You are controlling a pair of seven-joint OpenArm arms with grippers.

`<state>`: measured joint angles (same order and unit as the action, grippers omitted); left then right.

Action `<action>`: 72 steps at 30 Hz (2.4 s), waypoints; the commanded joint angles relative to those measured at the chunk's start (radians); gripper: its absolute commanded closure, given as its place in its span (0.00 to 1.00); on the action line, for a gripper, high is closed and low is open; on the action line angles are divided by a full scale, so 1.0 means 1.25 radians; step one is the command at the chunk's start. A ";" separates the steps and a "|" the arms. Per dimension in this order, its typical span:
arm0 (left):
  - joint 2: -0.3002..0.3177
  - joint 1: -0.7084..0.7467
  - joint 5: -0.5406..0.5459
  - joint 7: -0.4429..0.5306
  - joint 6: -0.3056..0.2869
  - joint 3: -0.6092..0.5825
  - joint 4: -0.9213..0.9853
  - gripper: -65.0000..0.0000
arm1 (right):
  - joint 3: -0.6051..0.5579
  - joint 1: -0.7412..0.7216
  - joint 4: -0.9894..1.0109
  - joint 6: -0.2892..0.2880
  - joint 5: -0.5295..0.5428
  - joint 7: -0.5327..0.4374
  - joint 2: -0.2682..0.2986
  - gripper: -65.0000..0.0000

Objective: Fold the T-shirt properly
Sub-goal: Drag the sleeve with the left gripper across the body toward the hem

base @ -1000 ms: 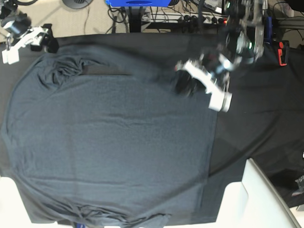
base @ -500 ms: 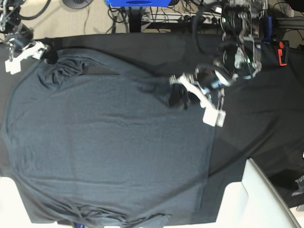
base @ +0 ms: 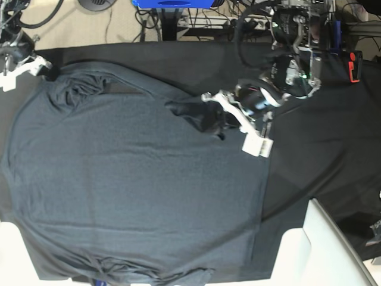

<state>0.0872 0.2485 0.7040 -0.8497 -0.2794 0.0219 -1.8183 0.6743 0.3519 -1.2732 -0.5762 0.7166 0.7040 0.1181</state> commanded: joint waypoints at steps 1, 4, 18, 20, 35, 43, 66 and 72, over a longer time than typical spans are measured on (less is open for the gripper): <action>0.001 -0.013 0.012 0.016 0.007 -0.011 -0.013 1.00 | 0.007 -0.006 -0.011 -0.009 0.012 -0.009 0.012 0.57; 0.001 -0.023 0.012 0.018 0.072 -0.049 -0.013 1.00 | 0.005 -0.006 -0.011 -0.009 0.010 -0.009 0.024 0.58; -0.045 -0.171 0.017 0.016 0.120 -0.179 -0.013 1.00 | 0.010 -0.011 -0.011 -0.009 0.010 -0.009 0.026 0.99; -0.058 -0.188 0.017 0.016 0.120 -0.192 -0.008 1.00 | 0.010 -0.011 -0.011 -0.009 0.010 -0.010 0.026 0.99; -0.167 -0.339 0.017 0.121 0.120 -0.386 0.249 1.00 | 0.084 -0.010 -0.011 -0.009 0.010 -0.010 0.046 0.99; -0.186 -0.404 0.018 0.193 0.120 -0.391 0.338 1.00 | 0.084 -0.010 -0.013 -0.009 0.015 -0.011 0.047 0.99; -0.195 -0.601 0.147 0.268 0.120 -0.400 0.474 1.00 | 0.101 0.015 -0.016 -0.009 0.014 -0.009 -0.007 0.59; -0.195 -0.654 0.181 0.347 0.120 -0.509 0.537 1.00 | 0.102 0.020 -0.016 -0.009 0.018 -0.009 -0.024 0.59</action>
<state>-0.1440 -0.5343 0.9184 -0.4454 -0.1165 -0.6201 -1.1328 0.7948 0.3710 -1.2751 -0.5762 0.7238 0.7044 0.0750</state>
